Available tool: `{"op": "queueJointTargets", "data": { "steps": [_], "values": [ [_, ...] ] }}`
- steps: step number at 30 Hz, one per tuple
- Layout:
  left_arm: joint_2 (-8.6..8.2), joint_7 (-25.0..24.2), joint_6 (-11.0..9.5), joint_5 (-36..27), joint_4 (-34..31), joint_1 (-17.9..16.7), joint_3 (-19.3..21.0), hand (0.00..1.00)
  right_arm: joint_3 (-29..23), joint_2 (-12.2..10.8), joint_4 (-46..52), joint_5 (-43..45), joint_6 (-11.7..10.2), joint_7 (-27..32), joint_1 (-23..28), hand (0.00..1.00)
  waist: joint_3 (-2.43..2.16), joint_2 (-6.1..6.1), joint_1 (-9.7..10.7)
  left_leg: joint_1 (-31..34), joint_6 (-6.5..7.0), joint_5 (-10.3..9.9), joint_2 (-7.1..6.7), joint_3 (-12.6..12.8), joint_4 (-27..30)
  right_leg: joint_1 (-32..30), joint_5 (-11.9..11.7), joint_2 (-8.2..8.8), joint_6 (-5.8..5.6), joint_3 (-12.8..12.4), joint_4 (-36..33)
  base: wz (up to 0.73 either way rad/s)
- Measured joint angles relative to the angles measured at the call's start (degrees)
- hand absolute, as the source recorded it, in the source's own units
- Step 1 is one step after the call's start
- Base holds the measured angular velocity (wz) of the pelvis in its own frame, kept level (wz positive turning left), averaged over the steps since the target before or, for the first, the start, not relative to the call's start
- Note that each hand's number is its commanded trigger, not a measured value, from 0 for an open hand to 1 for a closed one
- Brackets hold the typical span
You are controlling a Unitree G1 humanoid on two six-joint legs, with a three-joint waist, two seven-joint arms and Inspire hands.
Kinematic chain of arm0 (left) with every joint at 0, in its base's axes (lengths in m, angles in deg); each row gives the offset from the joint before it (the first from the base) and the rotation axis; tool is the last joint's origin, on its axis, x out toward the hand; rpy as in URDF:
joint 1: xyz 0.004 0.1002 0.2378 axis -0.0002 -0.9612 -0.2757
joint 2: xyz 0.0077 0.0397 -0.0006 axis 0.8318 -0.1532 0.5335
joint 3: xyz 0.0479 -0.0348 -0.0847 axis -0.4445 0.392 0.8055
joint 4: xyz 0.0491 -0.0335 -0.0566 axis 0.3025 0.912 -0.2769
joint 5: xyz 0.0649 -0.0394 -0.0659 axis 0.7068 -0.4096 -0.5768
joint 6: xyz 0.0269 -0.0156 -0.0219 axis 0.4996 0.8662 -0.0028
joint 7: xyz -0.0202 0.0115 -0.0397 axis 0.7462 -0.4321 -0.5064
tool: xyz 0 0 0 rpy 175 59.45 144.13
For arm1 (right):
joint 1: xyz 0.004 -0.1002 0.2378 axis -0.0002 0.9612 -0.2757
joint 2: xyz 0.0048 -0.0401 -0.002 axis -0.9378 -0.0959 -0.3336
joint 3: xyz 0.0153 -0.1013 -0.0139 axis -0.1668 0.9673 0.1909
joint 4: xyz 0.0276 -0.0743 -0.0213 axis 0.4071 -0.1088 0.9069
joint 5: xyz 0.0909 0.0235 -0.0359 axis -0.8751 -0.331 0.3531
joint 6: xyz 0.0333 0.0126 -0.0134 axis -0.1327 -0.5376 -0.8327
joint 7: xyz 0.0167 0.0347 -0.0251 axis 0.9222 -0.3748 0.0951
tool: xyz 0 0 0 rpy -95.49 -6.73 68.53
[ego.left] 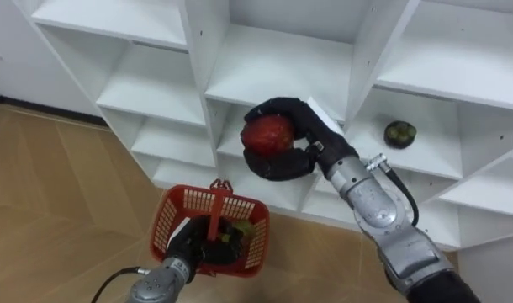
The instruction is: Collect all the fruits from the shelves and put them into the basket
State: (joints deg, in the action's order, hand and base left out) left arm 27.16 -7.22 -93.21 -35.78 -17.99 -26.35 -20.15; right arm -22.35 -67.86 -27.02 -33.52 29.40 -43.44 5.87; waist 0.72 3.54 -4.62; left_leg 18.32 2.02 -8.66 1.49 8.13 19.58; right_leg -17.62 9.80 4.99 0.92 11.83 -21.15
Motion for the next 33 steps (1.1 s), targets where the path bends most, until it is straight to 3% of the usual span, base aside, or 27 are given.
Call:
{"op": "queueJointTargets", "data": {
  "steps": [9,13,24,33],
  "values": [
    [-0.15,-0.3,-0.4,0.0,-0.2,-0.4,0.3,1.0,0.0,0.1,0.0,2.1,0.0,-0.4,5.8,1.0,0.08,-0.12,0.8,0.4,-0.2,-0.6,0.8,0.7,0.1,0.1,-0.7,-0.91,0.08,-0.7,1.6,-0.05],
    [-0.57,-0.3,-1.0,0.0,-0.2,-0.7,1.0,1.0,-0.1,0.7,0.1,2.4,0.0,-0.4,6.8,1.0,0.47,-0.94,1.1,0.6,-0.38,-0.6,1.08,0.7,-0.1,0.0,-1.1,-1.23,0.27,-0.7,2.5,-0.05],
    [-0.37,-0.7,-2.0,-0.2,-3.0,-0.9,1.2,1.0,-0.1,1.4,1.1,5.3,-0.1,0.0,7.6,1.0,0.4,-1.07,1.2,2.0,-0.52,-0.5,0.92,1.0,-1.0,-1.2,-1.2,-1.45,0.16,-0.7,3.4,0.0],
    [-0.34,-2.7,-2.0,-2.3,-7.7,-1.5,1.1,1.0,0.0,2.0,0.8,5.1,0.0,1.6,11.6,1.0,0.4,-1.15,1.1,2.3,-0.54,-0.5,1.03,1.1,-1.1,-1.7,-1.2,-1.38,0.16,-0.7,3.4,0.0]
  ]
}}
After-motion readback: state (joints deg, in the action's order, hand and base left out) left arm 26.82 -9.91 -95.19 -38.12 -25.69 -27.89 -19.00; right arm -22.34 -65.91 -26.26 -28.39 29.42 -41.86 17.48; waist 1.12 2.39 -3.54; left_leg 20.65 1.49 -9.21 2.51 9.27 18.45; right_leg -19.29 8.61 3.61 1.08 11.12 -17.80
